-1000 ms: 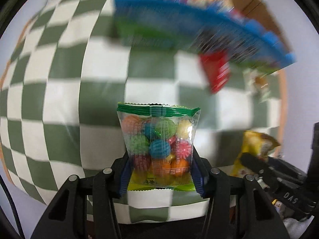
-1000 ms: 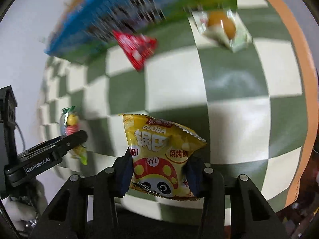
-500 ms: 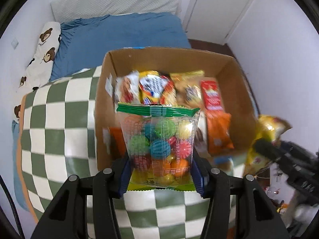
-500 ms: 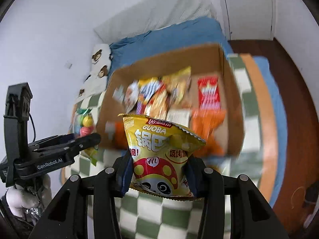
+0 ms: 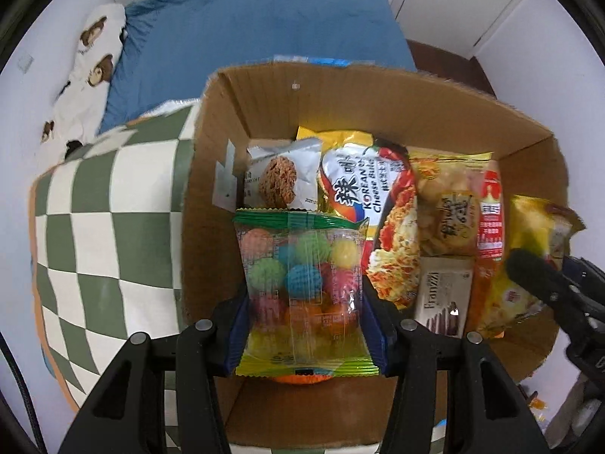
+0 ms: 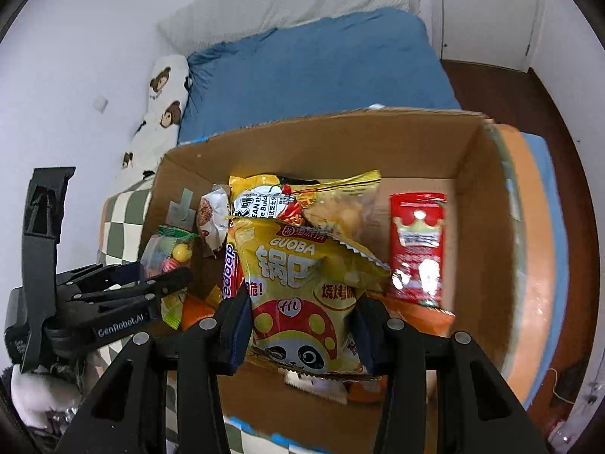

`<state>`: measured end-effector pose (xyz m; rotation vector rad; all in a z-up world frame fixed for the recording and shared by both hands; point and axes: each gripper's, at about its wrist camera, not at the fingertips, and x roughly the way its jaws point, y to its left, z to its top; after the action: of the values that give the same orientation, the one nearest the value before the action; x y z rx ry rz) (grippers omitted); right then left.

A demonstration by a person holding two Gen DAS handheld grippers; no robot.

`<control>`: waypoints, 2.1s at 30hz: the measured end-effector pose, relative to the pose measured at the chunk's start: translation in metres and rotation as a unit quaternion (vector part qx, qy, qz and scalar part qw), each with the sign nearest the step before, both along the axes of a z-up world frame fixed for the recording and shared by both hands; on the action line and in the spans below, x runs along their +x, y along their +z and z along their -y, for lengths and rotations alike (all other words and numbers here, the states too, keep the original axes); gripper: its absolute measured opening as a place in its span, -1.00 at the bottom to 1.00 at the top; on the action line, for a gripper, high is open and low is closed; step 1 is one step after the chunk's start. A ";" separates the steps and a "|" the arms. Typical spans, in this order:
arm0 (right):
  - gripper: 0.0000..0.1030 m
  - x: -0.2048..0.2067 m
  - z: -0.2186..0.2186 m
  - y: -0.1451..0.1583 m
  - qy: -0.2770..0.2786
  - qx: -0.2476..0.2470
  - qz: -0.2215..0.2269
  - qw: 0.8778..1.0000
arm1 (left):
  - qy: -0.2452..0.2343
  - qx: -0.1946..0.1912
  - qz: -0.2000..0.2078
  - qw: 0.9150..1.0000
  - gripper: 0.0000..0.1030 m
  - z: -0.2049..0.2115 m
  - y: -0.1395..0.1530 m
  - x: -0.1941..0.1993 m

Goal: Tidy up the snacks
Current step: 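Lower the candy bag and GUOBA bag into the box and open both tools, then grasp the small red packet with left tool while right tool grasps egg-shaped snack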

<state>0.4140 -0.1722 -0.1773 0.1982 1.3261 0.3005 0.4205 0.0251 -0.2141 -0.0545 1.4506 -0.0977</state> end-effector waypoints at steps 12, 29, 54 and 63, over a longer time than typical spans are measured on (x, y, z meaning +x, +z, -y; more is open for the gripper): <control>0.85 0.007 -0.003 -0.048 -0.013 -0.051 -0.046 0.998 | 0.009 0.004 -0.004 1.000 0.70 -0.002 -0.016 0.012; 0.85 -0.062 0.032 0.014 -0.037 -0.083 0.066 0.994 | 0.023 0.011 0.135 0.991 0.70 0.012 0.040 -0.058; 0.87 -0.198 0.056 0.114 -0.060 -0.074 0.203 0.975 | 0.021 0.020 0.276 0.961 0.70 0.028 0.126 -0.192; 0.93 -0.237 0.064 0.136 -0.073 -0.070 0.234 0.967 | 0.010 0.020 0.297 0.955 1.00 0.038 0.137 -0.221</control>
<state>0.1772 -0.2360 -0.0415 0.0969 0.8536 0.1161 0.1996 -0.0131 -0.0767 -0.0055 0.8489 -0.0606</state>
